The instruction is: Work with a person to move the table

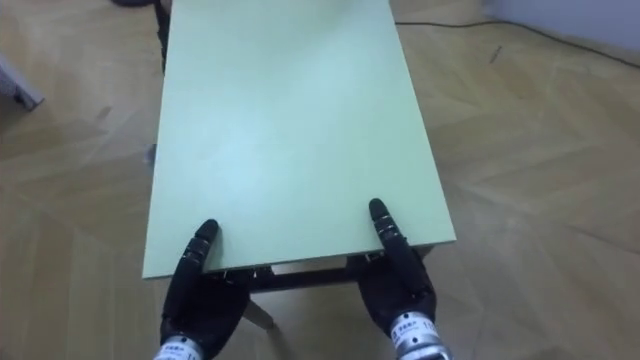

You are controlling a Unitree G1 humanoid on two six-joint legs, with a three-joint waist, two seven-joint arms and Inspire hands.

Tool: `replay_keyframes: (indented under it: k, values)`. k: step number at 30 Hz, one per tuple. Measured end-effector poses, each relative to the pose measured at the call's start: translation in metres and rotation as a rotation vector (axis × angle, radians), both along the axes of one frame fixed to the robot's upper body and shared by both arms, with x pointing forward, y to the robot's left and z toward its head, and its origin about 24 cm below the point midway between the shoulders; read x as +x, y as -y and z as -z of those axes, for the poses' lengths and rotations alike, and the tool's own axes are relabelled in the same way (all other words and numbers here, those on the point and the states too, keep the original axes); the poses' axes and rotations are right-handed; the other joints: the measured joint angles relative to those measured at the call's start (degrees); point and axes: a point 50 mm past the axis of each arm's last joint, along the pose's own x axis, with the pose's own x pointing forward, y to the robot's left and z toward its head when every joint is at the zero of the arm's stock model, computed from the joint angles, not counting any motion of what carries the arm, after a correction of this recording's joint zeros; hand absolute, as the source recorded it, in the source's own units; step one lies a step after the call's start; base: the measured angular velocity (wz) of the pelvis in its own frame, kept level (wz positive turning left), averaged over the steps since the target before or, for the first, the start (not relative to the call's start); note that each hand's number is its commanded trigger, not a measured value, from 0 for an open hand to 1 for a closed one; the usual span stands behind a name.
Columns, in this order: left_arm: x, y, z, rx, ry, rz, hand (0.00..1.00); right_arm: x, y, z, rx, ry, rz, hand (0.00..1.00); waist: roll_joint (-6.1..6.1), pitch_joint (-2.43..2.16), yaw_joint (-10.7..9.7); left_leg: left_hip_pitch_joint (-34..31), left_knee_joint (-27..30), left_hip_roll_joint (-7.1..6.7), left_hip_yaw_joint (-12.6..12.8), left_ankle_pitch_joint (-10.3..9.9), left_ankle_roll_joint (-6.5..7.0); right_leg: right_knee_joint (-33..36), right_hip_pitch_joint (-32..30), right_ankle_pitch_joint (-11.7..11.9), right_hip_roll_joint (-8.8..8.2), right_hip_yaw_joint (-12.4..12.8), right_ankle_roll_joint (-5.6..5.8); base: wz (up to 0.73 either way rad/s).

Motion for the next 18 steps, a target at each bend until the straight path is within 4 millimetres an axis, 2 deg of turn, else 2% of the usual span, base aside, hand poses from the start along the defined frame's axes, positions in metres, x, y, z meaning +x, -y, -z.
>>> replay_keyframes:
  k: [2, 4, 6, 11, 13, 16, 18]
  values:
    - [-0.0011, -0.0008, 0.0005, 0.003, -0.003, 0.001, 1.0, -0.0012, -0.0001, 0.0007, 0.0, -0.004, 0.0, 1.0, -0.56, -0.02, 0.3, -0.2, 0.1, -0.74, -1.6, 0.3, 0.16, -1.0, 0.8, 0.0, 0.09, 0.9, 0.15, 0.54]
    - [-0.0011, -0.0012, 0.0003, 0.002, -0.003, 0.004, 1.0, -0.0013, 0.0, 0.0008, 0.001, -0.005, 0.0, 1.0, -0.61, -0.01, 2.0, -0.3, 0.3, -1.08, -2.5, 0.5, 0.24, -2.3, 1.4, 0.2, 0.75, 4.6, 0.47, 0.24]
    - [-0.0008, -0.0014, 0.0001, 0.003, -0.002, 0.003, 1.0, -0.0011, -0.0007, 0.0006, 0.0, -0.003, -0.001, 1.0, -0.66, -0.05, 3.4, -0.3, 0.3, -1.38, -3.4, 0.7, 0.11, -3.0, 1.5, 0.3, 1.0, 5.9, 0.55, 0.21]
    - [-0.0006, -0.0038, -0.0007, 0.012, 0.003, 0.001, 1.0, -0.0019, -0.0028, 0.0011, 0.015, -0.007, 0.002, 1.0, -0.4, -0.06, 4.1, -1.1, 0.4, -2.24, -7.0, 1.9, -0.45, -3.9, 3.0, 0.3, 1.56, 5.8, 0.53, 0.4]
    - [-0.0011, -0.0028, -0.0005, 0.013, 0.002, 0.008, 1.0, -0.0037, -0.0009, 0.0021, 0.015, -0.013, 0.009, 1.0, -0.18, -0.08, 4.2, -1.5, 0.5, -2.73, -9.8, 2.6, -1.0, -3.8, 3.4, 0.2, 2.08, 5.2, 0.45, 0.66]
    - [-0.0008, -0.0001, -0.0009, 0.01, 0.004, 0.019, 1.0, -0.0036, 0.0012, 0.0018, 0.002, -0.008, 0.011, 1.0, 0.31, -0.11, 3.7, -2.7, -0.4, -3.43, -12.4, 4.8, -1.94, -4.0, 2.9, 0.6, 3.0, 3.7, -0.81, 0.73]
    - [0.0, 0.0, -0.0012, 0.009, 0.006, 0.022, 1.0, -0.0029, 0.0025, 0.0007, -0.002, 0.004, 0.012, 1.0, 0.44, -0.34, 2.8, -2.8, -5.6, -3.51, -9.3, 8.7, -3.33, -5.9, 3.2, 1.1, 2.74, 0.9, -1.92, 1.05]
